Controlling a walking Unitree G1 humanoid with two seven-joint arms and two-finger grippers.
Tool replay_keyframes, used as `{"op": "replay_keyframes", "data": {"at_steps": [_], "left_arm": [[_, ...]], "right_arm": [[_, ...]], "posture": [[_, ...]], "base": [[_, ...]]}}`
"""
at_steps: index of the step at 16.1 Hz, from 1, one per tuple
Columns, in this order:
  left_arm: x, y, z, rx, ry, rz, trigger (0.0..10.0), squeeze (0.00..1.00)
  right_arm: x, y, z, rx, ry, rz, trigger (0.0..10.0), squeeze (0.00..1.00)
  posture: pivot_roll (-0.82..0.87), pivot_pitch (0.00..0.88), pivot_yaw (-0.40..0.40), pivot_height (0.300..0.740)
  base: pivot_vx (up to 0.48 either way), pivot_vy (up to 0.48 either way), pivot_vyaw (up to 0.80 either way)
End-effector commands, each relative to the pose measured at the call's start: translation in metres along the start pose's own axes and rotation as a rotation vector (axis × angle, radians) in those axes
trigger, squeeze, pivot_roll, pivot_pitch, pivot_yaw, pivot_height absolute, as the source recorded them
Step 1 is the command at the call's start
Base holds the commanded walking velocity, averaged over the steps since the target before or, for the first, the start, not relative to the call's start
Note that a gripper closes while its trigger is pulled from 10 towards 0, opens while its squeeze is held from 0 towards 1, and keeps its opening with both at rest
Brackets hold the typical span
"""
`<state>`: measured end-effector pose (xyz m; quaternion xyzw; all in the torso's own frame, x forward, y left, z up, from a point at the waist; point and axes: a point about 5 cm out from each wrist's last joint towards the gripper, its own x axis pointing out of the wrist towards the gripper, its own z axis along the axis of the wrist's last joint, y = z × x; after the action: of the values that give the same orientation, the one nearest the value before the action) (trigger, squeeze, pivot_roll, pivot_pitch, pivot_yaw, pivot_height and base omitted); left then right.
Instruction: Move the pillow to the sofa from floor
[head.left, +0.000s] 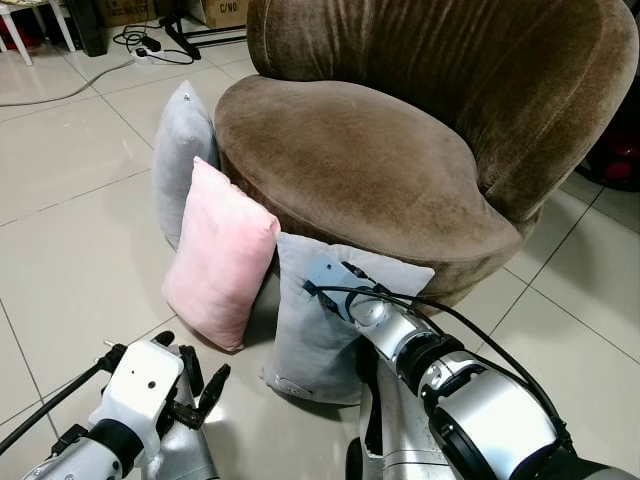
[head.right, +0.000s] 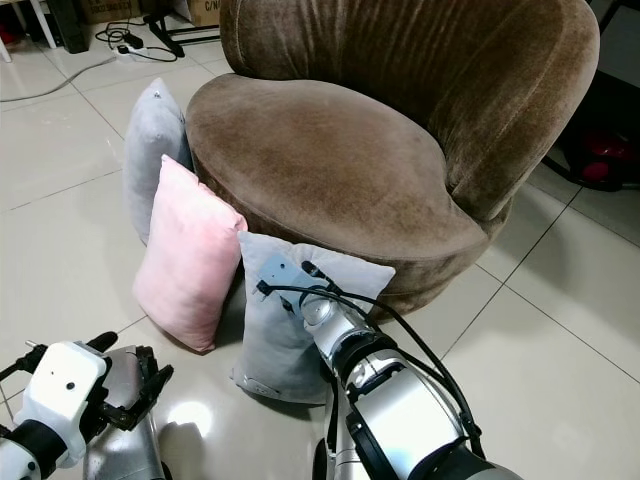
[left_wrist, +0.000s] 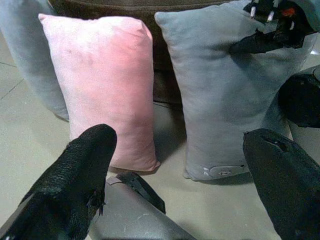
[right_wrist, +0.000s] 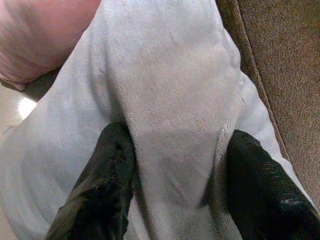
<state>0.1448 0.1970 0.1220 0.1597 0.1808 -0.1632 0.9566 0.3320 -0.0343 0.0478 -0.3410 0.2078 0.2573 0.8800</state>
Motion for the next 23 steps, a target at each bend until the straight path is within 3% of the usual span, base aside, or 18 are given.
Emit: {"op": "replay_keyframes", "data": {"at_steps": [1, 19, 21, 23], "left_arm": [[-0.002, -0.003, 0.001, -0.001, 0.002, -0.017, 10.0, 0.00], [-0.023, -0.004, 0.000, 0.014, 0.054, -0.017, 10.0, 0.00], [-0.024, -0.003, -0.002, 0.019, 0.060, -0.007, 10.0, 0.00], [-0.021, -0.002, -0.003, 0.011, 0.053, 0.008, 10.0, 0.00]], "right_arm": [[0.000, 0.004, -0.003, -0.004, 0.007, 0.011, 0.0, 0.00], [-0.002, 0.016, -0.023, 0.017, 0.070, -0.017, 0.0, 0.00], [-0.002, 0.016, -0.019, 0.076, 0.042, -0.014, 0.0, 0.00], [-0.002, 0.021, -0.009, 0.269, -0.024, 0.048, 0.0, 0.00]], "posture": [[0.06, 0.089, -0.104, 0.415], [0.14, 0.104, -0.098, 0.415], [0.15, 0.083, -0.105, 0.415], [0.16, 0.038, -0.107, 0.415]], "base": [[0.000, 0.000, 0.00], [0.000, 0.000, 0.00], [0.000, 0.000, 0.00], [0.000, 0.000, 0.00]]}}
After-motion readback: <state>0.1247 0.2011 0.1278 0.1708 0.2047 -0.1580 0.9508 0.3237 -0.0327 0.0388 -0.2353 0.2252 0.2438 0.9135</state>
